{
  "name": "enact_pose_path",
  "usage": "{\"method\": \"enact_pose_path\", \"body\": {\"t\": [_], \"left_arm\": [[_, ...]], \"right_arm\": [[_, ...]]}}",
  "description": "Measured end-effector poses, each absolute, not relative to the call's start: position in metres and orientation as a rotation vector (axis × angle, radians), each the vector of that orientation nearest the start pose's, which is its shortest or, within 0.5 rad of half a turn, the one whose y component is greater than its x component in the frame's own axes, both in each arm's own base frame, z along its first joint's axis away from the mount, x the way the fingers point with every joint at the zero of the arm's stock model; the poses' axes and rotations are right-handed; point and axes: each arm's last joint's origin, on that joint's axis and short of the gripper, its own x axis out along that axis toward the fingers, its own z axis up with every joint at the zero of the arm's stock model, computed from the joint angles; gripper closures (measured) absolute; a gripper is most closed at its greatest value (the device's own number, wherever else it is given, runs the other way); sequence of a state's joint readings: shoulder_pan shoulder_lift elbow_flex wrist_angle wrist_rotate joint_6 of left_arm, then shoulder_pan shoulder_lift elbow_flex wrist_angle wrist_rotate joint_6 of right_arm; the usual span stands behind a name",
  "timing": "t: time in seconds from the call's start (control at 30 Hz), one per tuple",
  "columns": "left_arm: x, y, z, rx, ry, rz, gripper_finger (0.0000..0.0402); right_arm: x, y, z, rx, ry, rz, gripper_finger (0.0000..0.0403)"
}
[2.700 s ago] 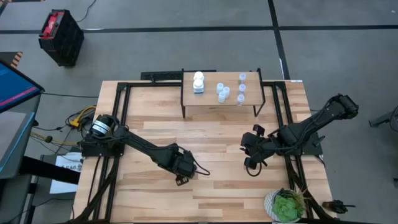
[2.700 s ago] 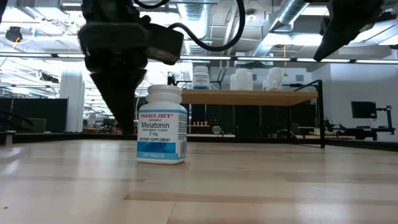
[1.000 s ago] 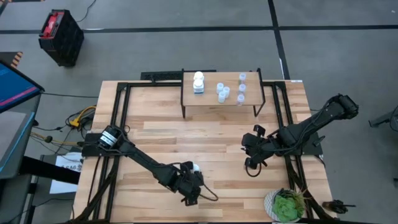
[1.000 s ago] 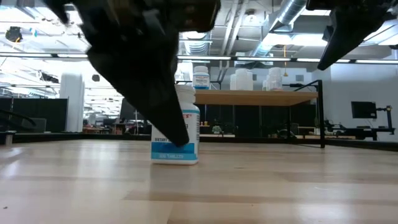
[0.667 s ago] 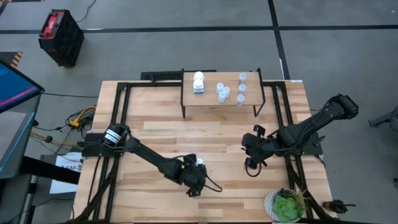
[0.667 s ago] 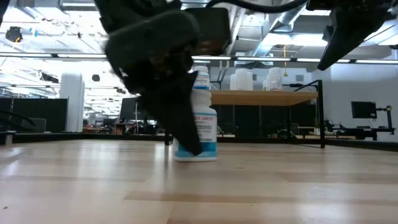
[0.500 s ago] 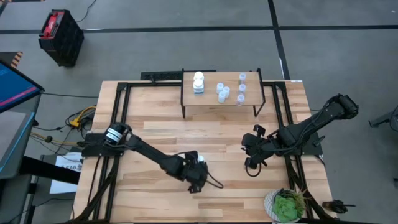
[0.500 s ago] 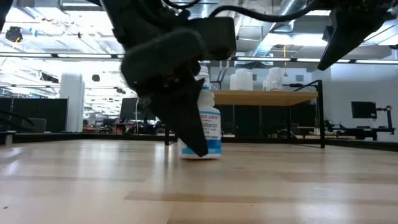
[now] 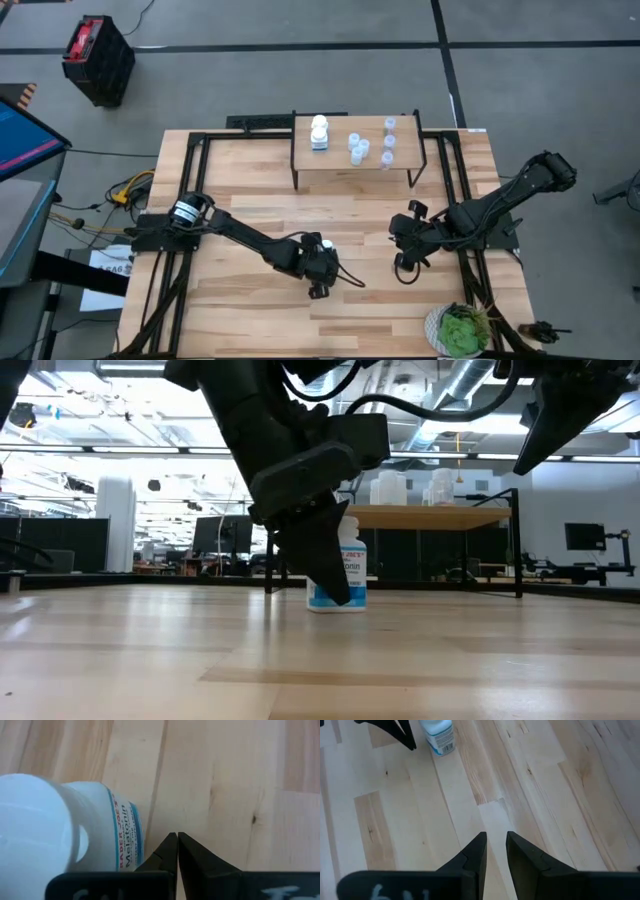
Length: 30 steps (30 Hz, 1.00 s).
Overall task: Pick and place medicine bottles onto shelf by color
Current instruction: Put the opaque medicine bottle onto the left side of the shelf
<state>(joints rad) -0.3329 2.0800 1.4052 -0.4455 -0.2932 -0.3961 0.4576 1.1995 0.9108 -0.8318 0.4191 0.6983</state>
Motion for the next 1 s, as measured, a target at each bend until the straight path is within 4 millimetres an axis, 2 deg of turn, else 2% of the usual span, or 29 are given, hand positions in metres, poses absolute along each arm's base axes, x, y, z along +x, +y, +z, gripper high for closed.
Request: {"method": "enact_pose_path", "body": {"t": [0.13, 0.23, 0.37, 0.57, 0.8, 0.9, 1.0], "left_arm": [[0.4, -0.13, 0.146, -0.07, 1.043, 0.132, 0.0401], [0.4, -0.136, 0.16, -0.104, 1.064, 0.082, 0.0401], [0.401, -0.144, 0.187, -0.094, 1.099, 0.062, 0.0401], [0.398, -0.148, 0.236, 0.047, 1.202, 0.023, 0.0401], [0.382, -0.129, 0.289, 0.18, 1.312, 0.192, 0.0401], [0.373, -0.123, 0.305, 0.25, 1.342, 0.284, 0.0401], [0.367, -0.119, 0.312, 0.285, 1.365, 0.35, 0.0401]], "right_arm": [[0.2, 0.085, 0.253, 0.163, 0.956, -0.312, 0.0306], [0.2, 0.085, 0.253, 0.163, 0.957, -0.312, 0.0306], [0.2, 0.085, 0.253, 0.163, 0.957, -0.312, 0.0306], [0.2, 0.085, 0.253, 0.163, 0.957, -0.311, 0.0306], [0.198, 0.086, 0.253, 0.115, 0.973, -0.28, 0.0306], [0.189, 0.089, 0.257, 0.016, 1.001, -0.184, 0.0306], [0.176, 0.089, 0.265, -0.001, 0.988, -0.154, 0.0306]]}}
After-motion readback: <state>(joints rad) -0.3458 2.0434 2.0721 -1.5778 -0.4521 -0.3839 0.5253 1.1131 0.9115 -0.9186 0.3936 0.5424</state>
